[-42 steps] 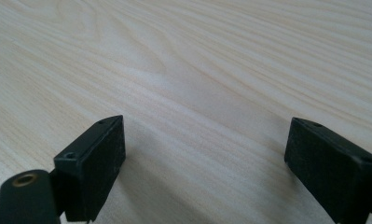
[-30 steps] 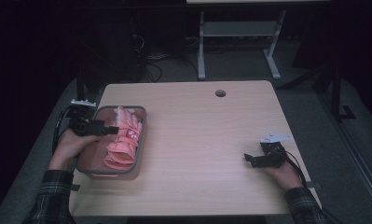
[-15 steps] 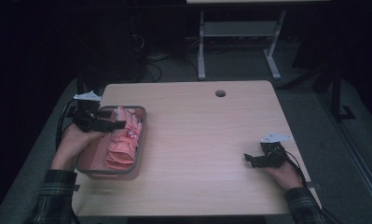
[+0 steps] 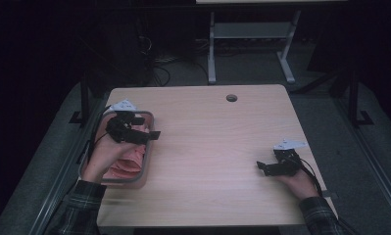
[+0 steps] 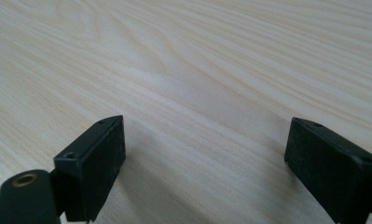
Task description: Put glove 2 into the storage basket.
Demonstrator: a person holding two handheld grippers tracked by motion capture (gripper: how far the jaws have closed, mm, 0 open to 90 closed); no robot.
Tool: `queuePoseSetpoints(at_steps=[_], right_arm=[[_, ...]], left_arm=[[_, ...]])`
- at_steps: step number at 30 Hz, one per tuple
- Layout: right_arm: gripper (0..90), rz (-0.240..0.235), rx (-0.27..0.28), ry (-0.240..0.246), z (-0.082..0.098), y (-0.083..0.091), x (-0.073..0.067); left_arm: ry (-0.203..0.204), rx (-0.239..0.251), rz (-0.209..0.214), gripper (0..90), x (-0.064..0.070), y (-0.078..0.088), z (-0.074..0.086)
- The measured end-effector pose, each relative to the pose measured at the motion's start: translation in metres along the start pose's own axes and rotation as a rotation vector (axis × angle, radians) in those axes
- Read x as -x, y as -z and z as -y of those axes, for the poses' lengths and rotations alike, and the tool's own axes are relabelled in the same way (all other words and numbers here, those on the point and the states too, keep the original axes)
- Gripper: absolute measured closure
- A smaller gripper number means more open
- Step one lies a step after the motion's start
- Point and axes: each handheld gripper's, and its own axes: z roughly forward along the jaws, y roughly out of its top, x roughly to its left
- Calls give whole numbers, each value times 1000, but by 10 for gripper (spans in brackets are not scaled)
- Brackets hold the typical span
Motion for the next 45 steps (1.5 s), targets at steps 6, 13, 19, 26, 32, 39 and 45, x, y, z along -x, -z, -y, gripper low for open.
queuePoseSetpoints(at_steps=[6, 13, 19, 26, 32, 39, 45], right_arm=[[117, 2, -2, -5, 0, 0, -1], [117, 1, -1, -4, 0, 0, 0], [117, 1, -1, -4, 0, 0, 0], [117, 1, -1, -3, 0, 0, 0], [116, 1, -2, -4, 0, 0, 0], [117, 0, -2, -3, 0, 0, 0], [117, -4, -1, 1, 0, 0, -1]], left_arm=[[-18, 15, 27, 137, 21, -19, 3], [-62, 8, 60, 137, 50, -44, 11], [-87, -2, 71, 137, 67, -65, 24], [-133, -38, 58, 137, 85, -89, 42], [-156, -82, 57, 137, 94, -107, 58], [-185, -127, 51, 139, 102, -127, 71], [-209, -169, 34, 138, 107, -138, 78]])
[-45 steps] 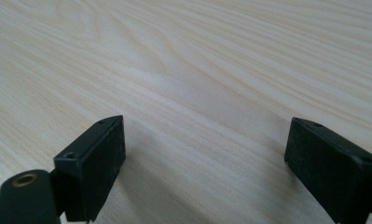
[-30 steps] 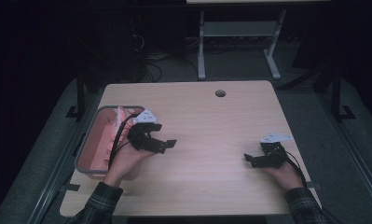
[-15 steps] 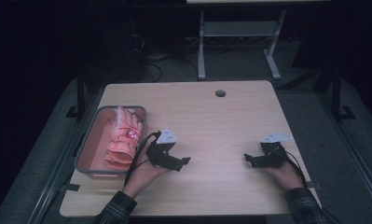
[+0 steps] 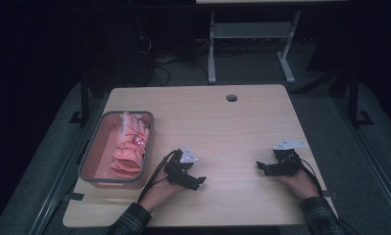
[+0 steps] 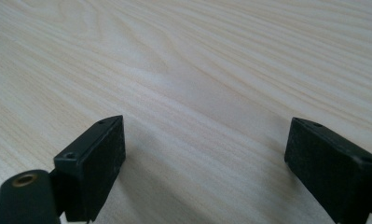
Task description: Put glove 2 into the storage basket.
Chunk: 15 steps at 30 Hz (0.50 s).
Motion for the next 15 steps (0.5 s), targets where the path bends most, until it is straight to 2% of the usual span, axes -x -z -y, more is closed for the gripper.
queuePoseSetpoints(at_steps=[6, 8, 12, 15], right_arm=[[116, -1, 0, 1, 0, 0, 0], [117, -1, 0, 2, 0, 0, 0], [117, -2, 0, 4, 0, 0, 0], [117, -2, 0, 2, 0, 0, 0]], left_arm=[[0, -7, -3, 138, 1, -7, 6], [12, 3, 5, 134, 0, -7, 7], [25, 48, 17, 128, 0, -9, 12], [21, 82, 29, 127, 1, -10, 15]])
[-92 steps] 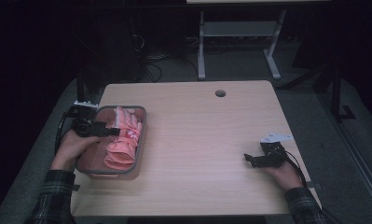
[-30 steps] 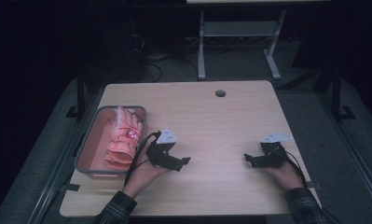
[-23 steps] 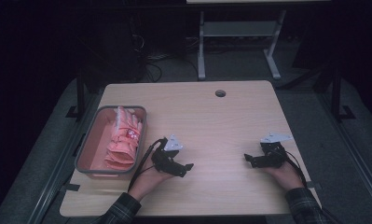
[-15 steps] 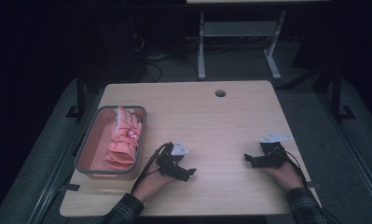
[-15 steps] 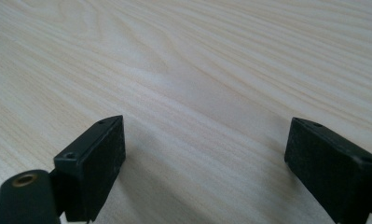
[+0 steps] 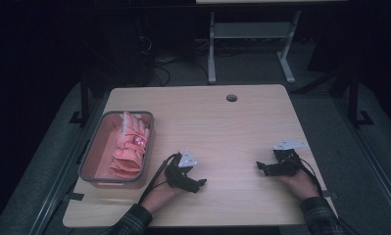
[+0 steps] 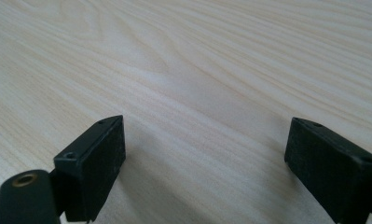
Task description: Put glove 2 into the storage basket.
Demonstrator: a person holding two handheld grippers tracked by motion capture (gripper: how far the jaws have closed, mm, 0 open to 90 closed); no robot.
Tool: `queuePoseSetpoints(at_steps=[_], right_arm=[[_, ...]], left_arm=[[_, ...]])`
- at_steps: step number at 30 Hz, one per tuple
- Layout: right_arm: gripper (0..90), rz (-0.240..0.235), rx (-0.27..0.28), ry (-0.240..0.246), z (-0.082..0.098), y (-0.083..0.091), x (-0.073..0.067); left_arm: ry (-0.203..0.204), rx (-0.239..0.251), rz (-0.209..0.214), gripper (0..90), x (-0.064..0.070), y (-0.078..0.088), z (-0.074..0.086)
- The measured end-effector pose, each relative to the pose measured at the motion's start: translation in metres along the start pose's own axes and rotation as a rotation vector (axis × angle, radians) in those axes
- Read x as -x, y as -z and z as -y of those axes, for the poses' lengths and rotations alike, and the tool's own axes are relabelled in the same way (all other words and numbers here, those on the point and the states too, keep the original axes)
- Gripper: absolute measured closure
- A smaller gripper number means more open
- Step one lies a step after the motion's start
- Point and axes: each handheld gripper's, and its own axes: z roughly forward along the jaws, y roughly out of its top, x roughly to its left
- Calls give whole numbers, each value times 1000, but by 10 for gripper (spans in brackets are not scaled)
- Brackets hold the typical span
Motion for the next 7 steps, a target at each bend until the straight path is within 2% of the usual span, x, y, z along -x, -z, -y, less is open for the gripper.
queuePoseSetpoints(at_steps=[7], right_arm=[[117, -2, 0, 2, 0, 0, 0]], left_arm=[[-6, -2, 6, 127, 0, 0, 0]])
